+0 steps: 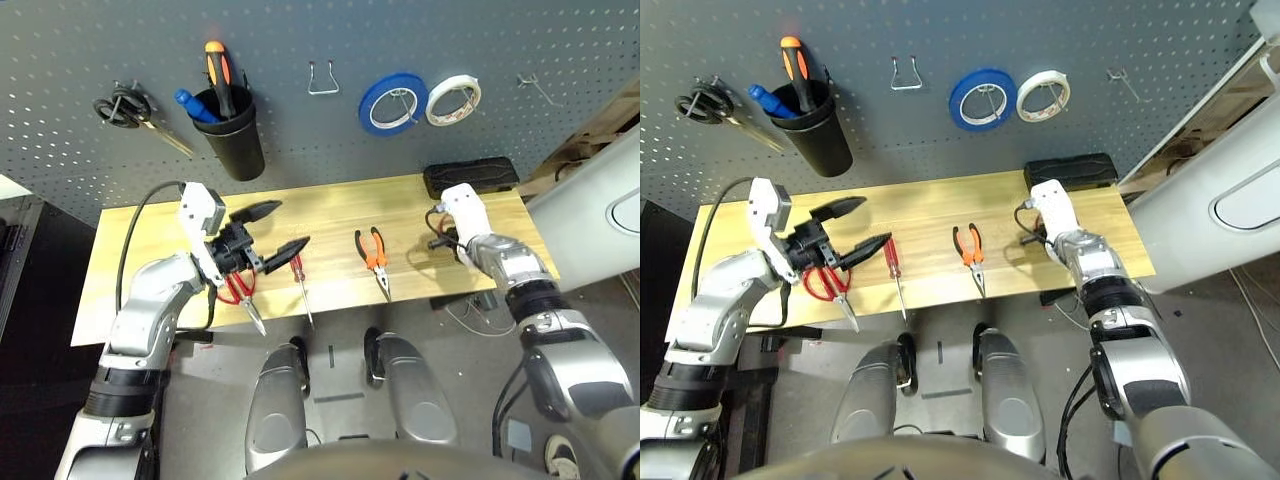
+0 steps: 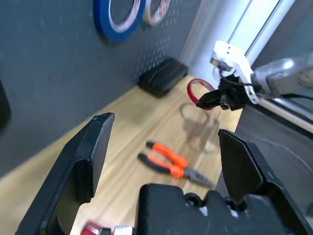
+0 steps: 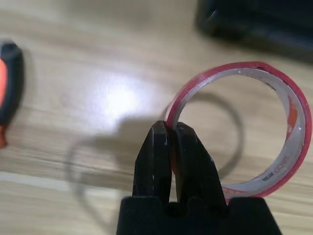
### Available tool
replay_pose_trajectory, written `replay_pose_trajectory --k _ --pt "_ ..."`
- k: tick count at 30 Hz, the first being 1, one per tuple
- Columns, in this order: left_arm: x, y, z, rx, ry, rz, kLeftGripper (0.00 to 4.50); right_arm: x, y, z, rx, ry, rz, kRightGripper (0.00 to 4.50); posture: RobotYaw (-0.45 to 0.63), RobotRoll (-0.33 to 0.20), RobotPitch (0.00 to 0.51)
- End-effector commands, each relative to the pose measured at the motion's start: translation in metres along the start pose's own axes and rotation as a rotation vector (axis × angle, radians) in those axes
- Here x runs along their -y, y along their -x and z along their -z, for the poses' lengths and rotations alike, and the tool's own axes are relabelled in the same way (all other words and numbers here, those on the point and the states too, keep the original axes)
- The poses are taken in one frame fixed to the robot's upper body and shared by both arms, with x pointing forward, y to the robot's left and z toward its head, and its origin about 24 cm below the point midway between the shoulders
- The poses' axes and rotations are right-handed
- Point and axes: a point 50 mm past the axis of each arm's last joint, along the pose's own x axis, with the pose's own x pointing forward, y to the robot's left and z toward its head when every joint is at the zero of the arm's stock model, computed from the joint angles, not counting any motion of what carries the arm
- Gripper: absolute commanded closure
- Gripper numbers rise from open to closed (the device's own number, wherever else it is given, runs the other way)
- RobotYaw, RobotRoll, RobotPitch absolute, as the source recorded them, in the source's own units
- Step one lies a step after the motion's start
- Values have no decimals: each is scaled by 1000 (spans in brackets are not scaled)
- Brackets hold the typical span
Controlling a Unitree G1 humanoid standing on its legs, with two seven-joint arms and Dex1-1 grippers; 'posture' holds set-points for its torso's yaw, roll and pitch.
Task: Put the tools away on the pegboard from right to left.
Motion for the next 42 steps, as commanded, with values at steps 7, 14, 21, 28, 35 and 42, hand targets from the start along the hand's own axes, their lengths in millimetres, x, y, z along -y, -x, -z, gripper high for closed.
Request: replay_pose_trajectory --k 7,14,21,28,35,42 --pt "-13 16 -29 -18 8 24 0 11 47 -18 180 17 149 4477 -98 0 60" --pt "-25 31 -46 -30 -15 -10 0 18 62 -35 321 62 223 4477 -90 0 31" --pt "-30 31 -58 -18 -45 -22 0 42 63 -58 439 112 282 4477 -80 0 22" --pt "-26 23 -60 -6 -44 -12 0 72 52 -71 426 121 302 4477 -70 0 23" --pt "-20 15 -56 1 -22 -1 0 80 20 -75 400 53 190 4477 -62 0 30" --pt "-10 2 -55 22 1 30 0 79 -2 -81 356 81 213 3255 -53 0 31"
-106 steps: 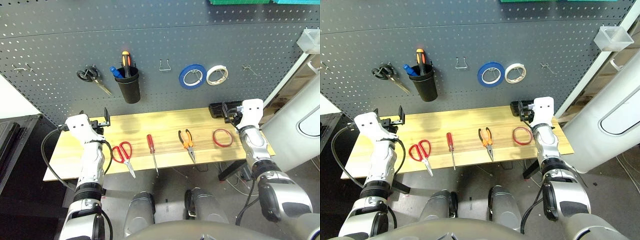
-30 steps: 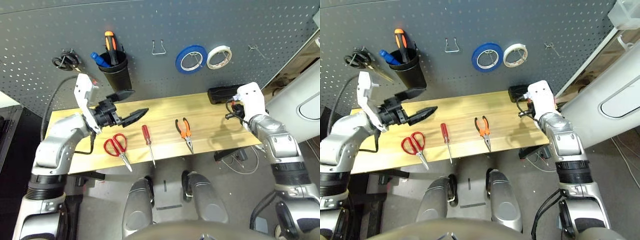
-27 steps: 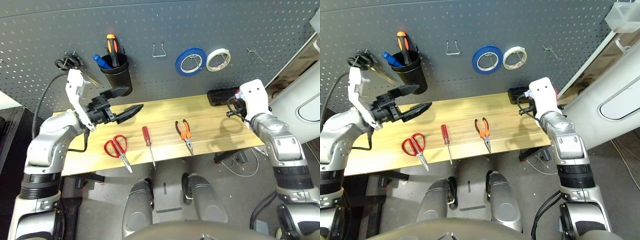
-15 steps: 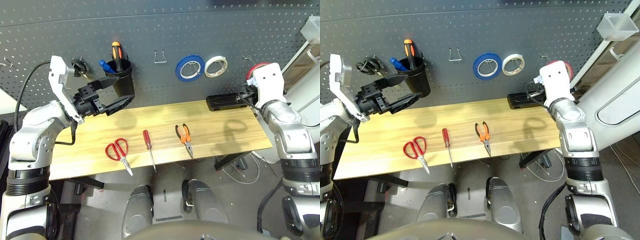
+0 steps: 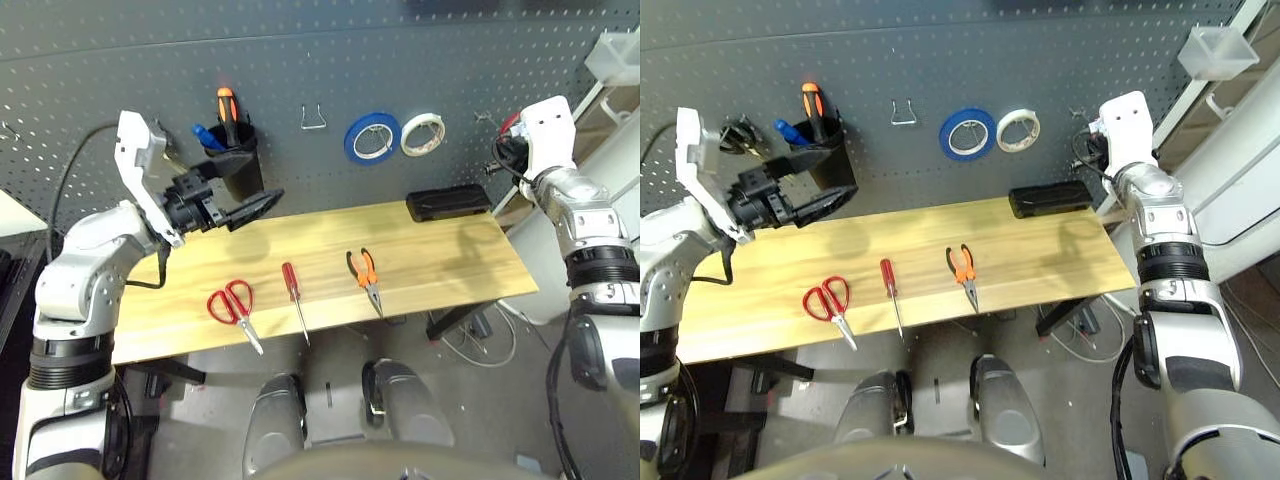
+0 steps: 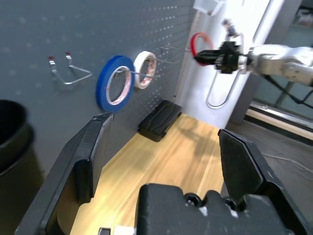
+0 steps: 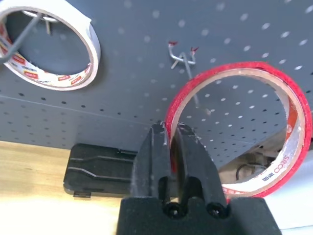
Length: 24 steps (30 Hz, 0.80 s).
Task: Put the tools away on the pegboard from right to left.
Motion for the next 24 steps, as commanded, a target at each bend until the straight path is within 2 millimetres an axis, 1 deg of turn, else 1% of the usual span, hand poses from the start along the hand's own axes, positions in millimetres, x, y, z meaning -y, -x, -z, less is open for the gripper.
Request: replay_pose_trajectory --k 1,4,5,8,9,10,12,15,18,20,22,24 --pt "6 -7 -1 4 5 32 0 -3 -5 3 -13 36 17 2876 -51 0 32" --pt "8 -8 -1 6 11 38 0 -5 -7 1 1 56 10 1690 -51 0 35" --pt "8 -8 -1 5 12 38 0 -6 -7 0 12 60 3 1393 -53 0 36" --pt "8 -7 2 -5 19 38 0 -4 -4 -10 68 36 -43 164 -58 0 42" --pt "7 -5 3 -19 21 35 0 -3 -2 -13 81 49 -61 40 -59 0 43" --pt "6 -4 5 -30 22 34 0 -2 1 -16 85 58 -79 40 -60 0 44" --pt "5 -2 7 -41 27 35 0 -4 10 -21 66 19 -123 40 -63 0 48" --pt "4 1 11 -65 34 49 0 -11 35 -26 -38 -59 -229 40 -80 0 57" --pt "5 2 15 -83 46 71 0 -21 57 -22 -187 -92 -292 40 -97 0 70" --pt "5 2 17 -89 54 81 0 -31 67 -18 -284 -125 -323 40 -105 0 79" --pt "6 2 20 -101 65 89 0 -45 73 -11 -387 -143 -340 40 -107 0 91" --pt "7 4 27 -127 72 102 0 -60 73 2 -484 -199 -330 40 -105 0 109"
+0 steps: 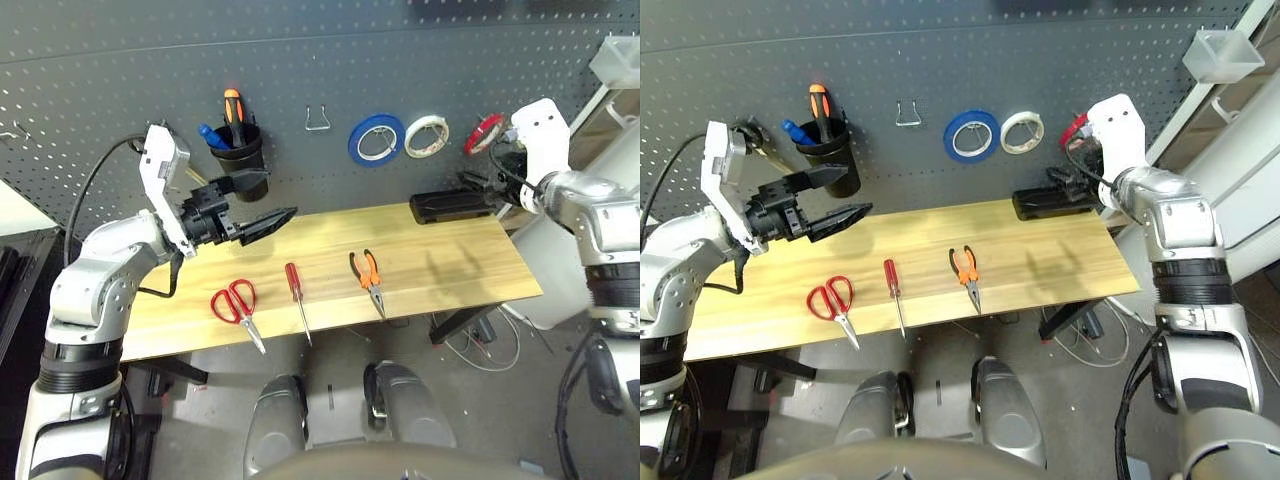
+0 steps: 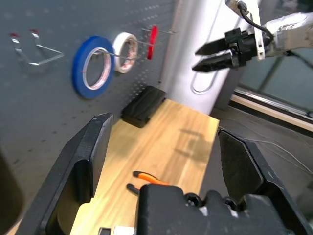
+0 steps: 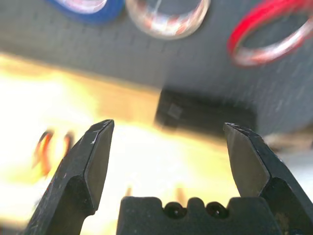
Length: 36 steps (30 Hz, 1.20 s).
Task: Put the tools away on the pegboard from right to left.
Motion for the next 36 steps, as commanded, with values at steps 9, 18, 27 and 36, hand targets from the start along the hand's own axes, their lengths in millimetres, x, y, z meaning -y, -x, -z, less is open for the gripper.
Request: replay_pose_trajectory --k 9,18,27,36 --pt "10 7 29 -111 48 46 0 -74 -51 47 -320 -221 -23 40 -95 0 183" --pt "27 13 50 -153 89 57 0 -118 -92 58 -403 -251 -16 40 -82 0 217" --pt "36 9 54 -153 107 72 0 -136 -113 61 -429 -223 -29 40 -64 0 222" --pt "39 6 54 -149 115 72 0 -140 -122 75 -473 -193 -18 40 -53 0 221"
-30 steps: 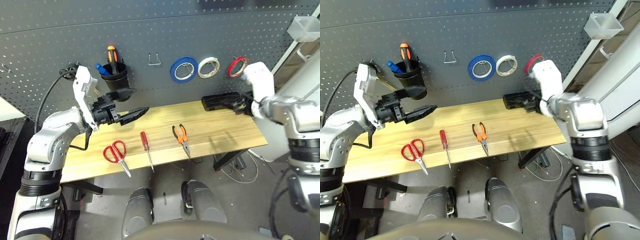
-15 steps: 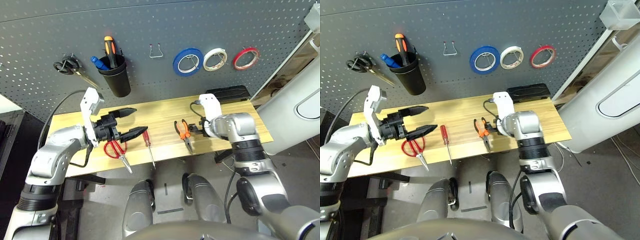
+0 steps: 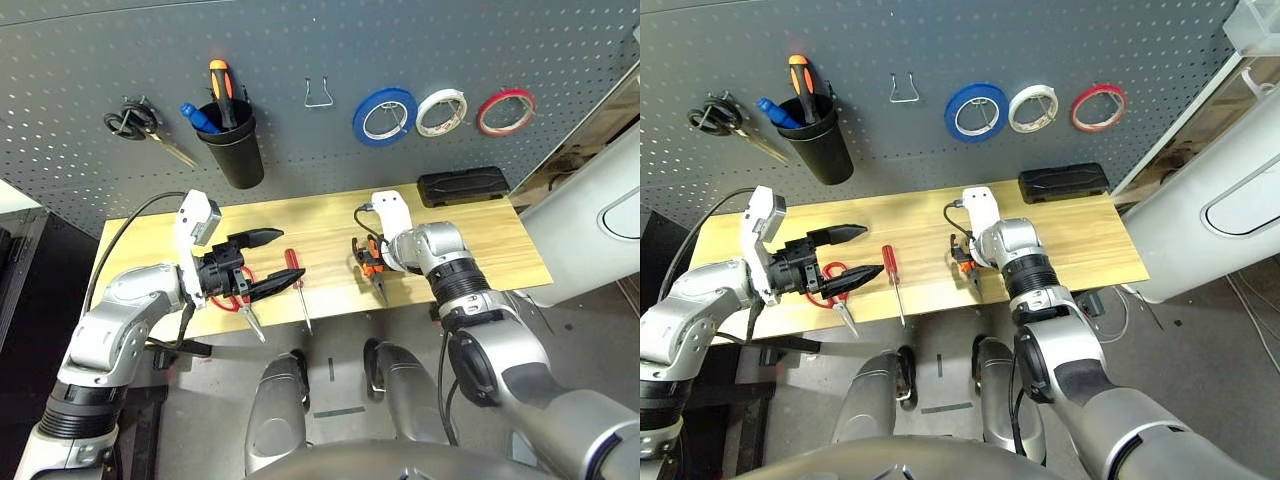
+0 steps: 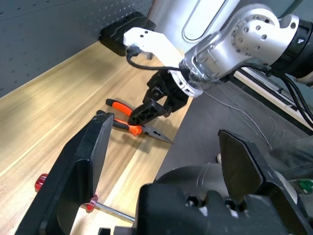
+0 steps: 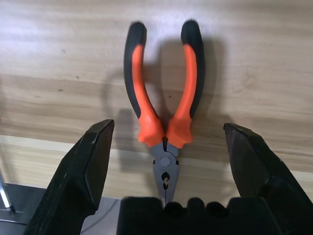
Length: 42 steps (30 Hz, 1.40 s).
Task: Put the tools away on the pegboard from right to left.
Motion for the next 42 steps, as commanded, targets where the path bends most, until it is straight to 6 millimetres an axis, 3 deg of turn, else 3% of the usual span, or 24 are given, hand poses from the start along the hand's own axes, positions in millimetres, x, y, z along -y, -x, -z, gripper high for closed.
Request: replay_pose_trajectory --k 1,14,23,42 --pt "5 -3 2 -7 9 15 0 1 -4 5 -26 9 10 40 -53 0 221" --pt "5 -3 2 2 4 1 0 -4 -18 16 -76 -10 -27 40 -17 0 210" --pt "5 -2 1 4 5 -9 0 -10 -14 6 -56 -14 -53 40 -22 0 205" --pt "3 -6 -3 2 -6 5 0 -9 -22 15 -75 -55 -50 40 -26 0 199"
